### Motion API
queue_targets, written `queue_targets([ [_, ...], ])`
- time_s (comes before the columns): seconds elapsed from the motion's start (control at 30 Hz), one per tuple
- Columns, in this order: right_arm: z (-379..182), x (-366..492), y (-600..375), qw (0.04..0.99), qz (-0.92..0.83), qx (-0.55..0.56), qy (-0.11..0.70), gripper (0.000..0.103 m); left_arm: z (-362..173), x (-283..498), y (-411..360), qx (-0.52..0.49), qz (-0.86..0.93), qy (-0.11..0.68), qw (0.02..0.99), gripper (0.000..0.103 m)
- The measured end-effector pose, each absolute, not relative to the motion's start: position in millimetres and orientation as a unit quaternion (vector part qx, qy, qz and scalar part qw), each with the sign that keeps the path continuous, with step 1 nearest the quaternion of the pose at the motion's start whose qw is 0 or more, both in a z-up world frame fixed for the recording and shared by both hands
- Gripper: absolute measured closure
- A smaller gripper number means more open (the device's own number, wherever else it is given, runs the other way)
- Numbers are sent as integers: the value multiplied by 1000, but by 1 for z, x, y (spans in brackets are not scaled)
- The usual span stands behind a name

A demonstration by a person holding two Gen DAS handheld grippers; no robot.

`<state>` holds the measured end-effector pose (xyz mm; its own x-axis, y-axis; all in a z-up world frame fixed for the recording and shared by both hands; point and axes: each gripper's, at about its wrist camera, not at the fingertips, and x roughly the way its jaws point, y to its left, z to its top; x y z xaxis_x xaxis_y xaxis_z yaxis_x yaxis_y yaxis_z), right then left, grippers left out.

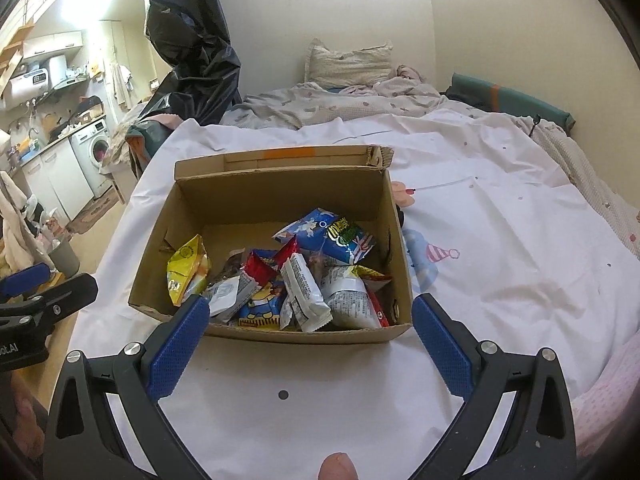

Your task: Organize snacks

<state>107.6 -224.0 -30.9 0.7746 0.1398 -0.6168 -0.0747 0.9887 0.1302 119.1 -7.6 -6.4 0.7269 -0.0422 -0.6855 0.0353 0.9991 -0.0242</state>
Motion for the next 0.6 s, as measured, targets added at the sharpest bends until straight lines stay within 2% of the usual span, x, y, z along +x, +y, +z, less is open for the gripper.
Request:
queue_targets([
  [0.6, -30, 108, -229, 940, 53, 61, 331, 0, -8, 119, -4, -7, -14, 368, 930, 0],
])
